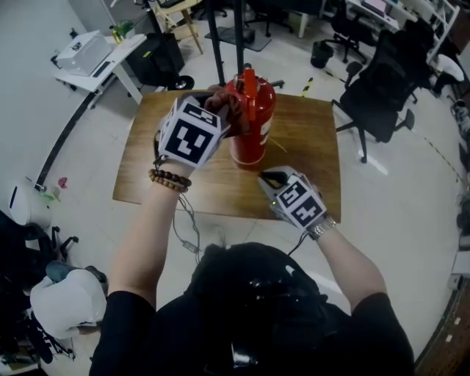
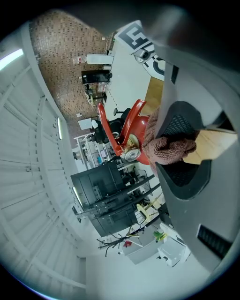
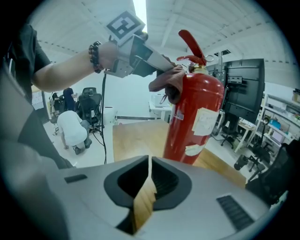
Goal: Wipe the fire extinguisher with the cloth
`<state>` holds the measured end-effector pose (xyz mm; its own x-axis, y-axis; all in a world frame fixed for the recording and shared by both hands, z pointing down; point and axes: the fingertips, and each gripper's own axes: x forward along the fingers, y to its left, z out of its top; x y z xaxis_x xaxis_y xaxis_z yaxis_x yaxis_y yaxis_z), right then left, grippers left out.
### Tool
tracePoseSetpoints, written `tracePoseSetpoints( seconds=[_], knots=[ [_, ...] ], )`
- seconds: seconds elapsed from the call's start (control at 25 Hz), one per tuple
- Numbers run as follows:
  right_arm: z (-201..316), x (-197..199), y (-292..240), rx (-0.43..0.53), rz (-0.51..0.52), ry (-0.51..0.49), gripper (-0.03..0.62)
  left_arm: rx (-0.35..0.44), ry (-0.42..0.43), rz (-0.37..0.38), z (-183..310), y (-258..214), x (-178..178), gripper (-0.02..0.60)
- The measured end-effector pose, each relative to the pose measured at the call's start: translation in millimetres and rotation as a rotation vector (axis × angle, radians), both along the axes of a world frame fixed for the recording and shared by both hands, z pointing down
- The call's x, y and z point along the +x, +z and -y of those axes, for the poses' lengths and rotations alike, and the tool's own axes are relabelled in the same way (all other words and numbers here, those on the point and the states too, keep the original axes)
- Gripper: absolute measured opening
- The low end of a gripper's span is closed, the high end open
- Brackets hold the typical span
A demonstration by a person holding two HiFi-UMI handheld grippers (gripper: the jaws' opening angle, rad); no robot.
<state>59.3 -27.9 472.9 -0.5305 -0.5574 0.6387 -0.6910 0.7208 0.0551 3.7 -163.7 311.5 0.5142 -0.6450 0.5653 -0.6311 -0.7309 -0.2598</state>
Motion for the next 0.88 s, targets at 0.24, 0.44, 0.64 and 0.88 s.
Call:
tracePoseSetpoints(
  seconds=[0.24,0.44,0.64,0.88],
  knots=[
    [6,-18,11,-0.199,-0.047,0.014,0.006,-0.004,0.046,-0.01,7,1,-3,0.092],
    [1,-33,23,-0.444,-0.105,-0.056,0.005,-0.017,0.067,-0.013,17,9,-10,0.092],
    [4,-43,28,-0.508,-0.11,-0.046,0.005,-0.035,0.088,-0.01,26,22,-15,0.092],
    [17,-49,34,-0.525,-0.097,0.009,0.005,-0.08,0.123,-0.005,33,49,-16,0.094]
  ],
)
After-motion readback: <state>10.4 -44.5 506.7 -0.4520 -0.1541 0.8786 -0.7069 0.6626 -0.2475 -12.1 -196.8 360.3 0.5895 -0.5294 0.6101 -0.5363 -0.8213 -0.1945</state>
